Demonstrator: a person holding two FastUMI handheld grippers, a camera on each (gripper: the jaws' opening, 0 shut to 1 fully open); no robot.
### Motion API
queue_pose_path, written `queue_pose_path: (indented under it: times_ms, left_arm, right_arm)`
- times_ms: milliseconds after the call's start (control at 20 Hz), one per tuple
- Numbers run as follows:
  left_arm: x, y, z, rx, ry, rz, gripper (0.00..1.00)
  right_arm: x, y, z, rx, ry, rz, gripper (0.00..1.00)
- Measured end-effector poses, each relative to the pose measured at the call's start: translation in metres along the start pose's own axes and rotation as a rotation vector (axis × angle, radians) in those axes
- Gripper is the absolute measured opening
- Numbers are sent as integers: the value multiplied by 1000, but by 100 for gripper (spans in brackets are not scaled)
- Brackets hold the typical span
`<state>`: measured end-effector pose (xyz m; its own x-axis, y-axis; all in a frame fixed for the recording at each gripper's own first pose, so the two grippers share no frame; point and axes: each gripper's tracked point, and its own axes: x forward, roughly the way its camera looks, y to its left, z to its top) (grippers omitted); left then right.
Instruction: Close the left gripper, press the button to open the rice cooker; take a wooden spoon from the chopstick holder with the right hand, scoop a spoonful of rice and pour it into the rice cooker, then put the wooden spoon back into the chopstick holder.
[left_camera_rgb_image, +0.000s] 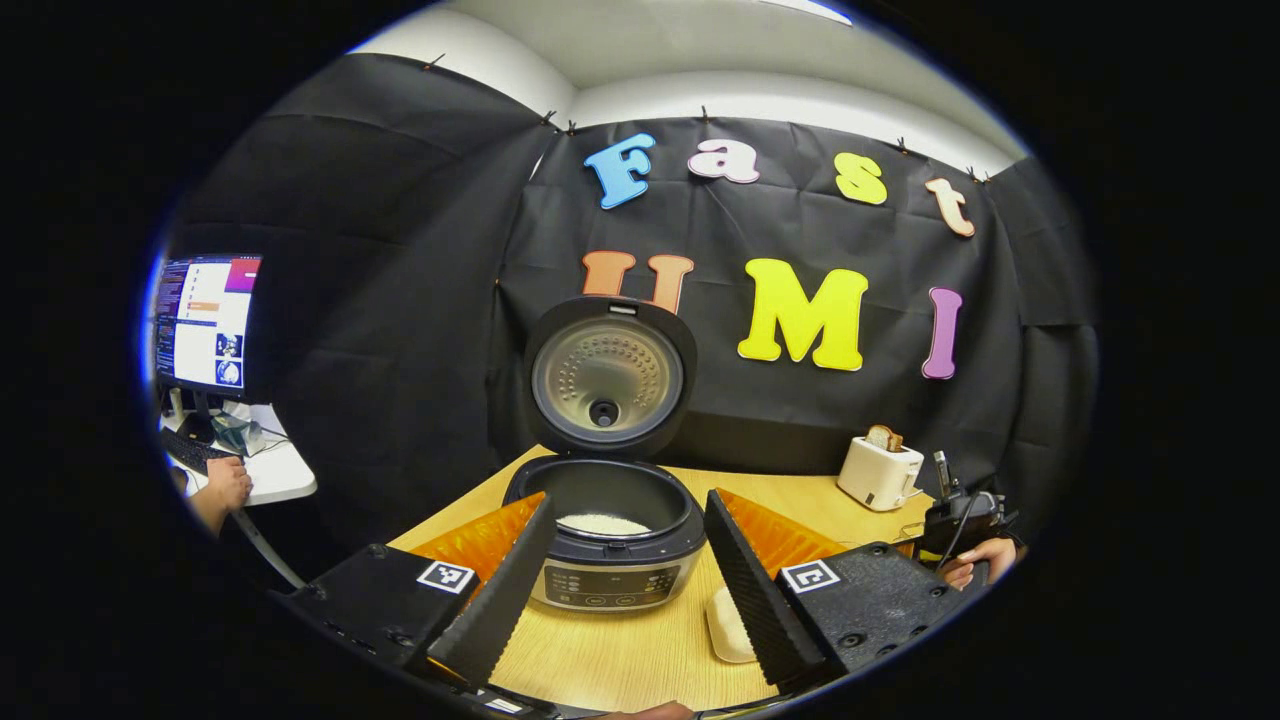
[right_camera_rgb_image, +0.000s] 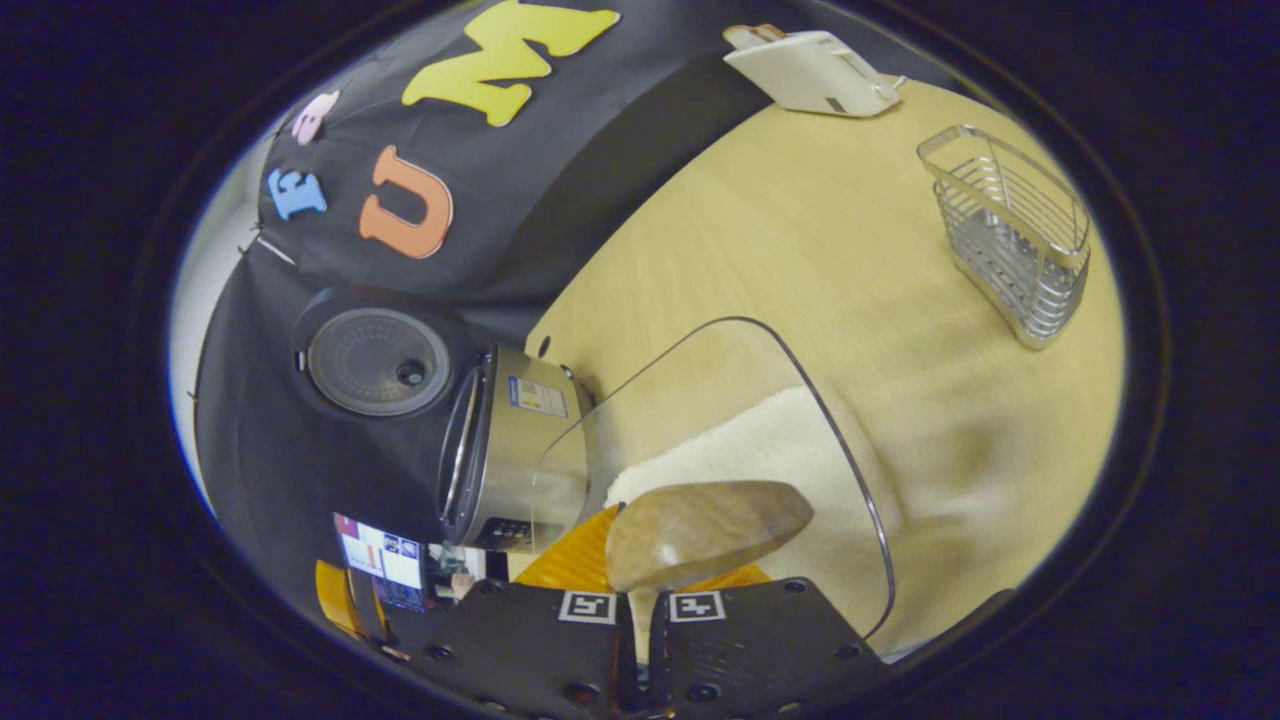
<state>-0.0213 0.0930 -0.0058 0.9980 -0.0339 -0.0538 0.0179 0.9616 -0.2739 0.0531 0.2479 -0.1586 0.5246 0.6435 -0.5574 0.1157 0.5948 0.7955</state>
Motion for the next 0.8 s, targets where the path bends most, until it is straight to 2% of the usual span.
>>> queue_pose_path:
  times_ms: [100, 150, 200, 300, 500, 600, 650, 700, 800]
  left_arm:
    - [0, -2, -1, 4, 2, -6, 95]
    - [1, -2, -2, 5, 5, -6, 100]
    - [1, -2, -2, 6, 6, -5, 95]
    - [1, -1, -3, 4, 10, -1, 95]
    - [1, 2, -2, 2, 7, 6, 96]
    - [0, 0, -1, 2, 6, 4, 96]
    - [0, -1, -1, 4, 4, 2, 100]
    - [-1, 0, 0, 6, 3, 1, 95]
    - [-1, -2, 0, 12, 3, 0, 95]
  right_arm:
    - [-3, 4, 4, 63, -3, 47, 5]
    - [-5, 3, 7, 79, -15, 53, 5]
    - [-9, 1, 12, 87, -30, 54, 5]
    - [-21, 4, 19, 116, -54, 88, 5]
    - [-49, 27, 37, 290, -91, 279, 5]
    - [-62, 37, 42, 381, -73, 373, 5]
    - [-67, 43, 42, 415, -53, 416, 5]
    - [-71, 47, 44, 440, -41, 446, 5]
    - [-73, 50, 45, 448, -37, 458, 5]
